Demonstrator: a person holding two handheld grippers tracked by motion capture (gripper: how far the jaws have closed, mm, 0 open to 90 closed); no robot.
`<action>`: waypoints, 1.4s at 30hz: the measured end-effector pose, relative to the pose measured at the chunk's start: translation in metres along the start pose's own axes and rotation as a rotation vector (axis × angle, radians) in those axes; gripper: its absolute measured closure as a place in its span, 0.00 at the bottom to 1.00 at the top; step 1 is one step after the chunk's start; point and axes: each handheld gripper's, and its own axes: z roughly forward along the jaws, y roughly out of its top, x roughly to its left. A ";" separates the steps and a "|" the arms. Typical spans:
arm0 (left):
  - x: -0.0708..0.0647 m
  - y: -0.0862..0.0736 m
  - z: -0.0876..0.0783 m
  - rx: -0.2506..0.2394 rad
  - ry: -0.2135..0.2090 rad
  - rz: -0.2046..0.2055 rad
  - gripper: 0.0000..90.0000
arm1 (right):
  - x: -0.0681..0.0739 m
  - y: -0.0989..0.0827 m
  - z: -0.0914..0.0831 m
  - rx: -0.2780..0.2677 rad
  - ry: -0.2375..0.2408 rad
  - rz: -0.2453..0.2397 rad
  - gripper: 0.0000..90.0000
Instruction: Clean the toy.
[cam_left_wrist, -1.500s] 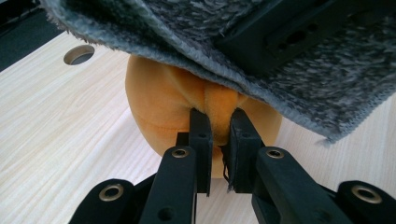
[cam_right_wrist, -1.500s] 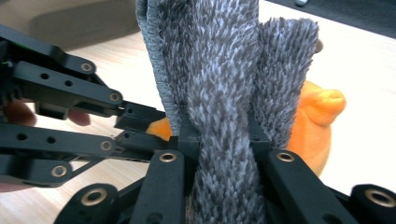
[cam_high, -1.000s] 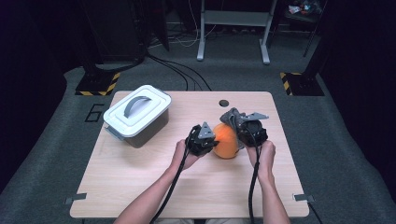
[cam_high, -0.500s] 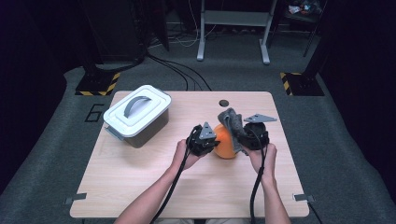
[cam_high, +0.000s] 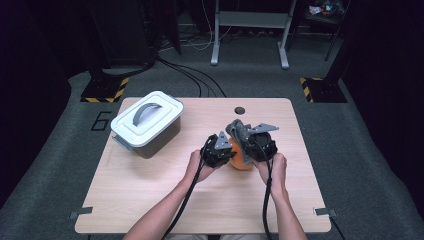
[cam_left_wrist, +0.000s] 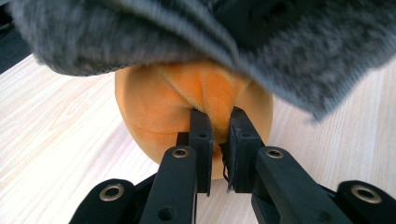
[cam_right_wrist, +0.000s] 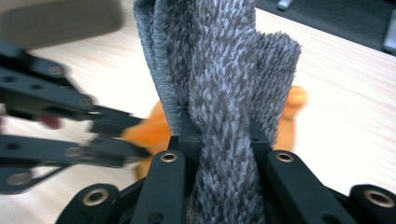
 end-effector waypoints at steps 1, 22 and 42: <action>0.000 0.000 0.000 0.000 -0.001 -0.001 0.92 | -0.005 0.000 0.000 -0.002 -0.001 0.005 0.84; 0.000 -0.006 0.001 -0.015 0.009 -0.040 0.82 | -0.037 -0.011 0.018 0.048 -0.084 0.090 0.84; 0.008 -0.016 0.019 -0.014 0.013 -0.168 0.50 | -0.039 -0.017 0.023 0.065 -0.088 0.099 0.85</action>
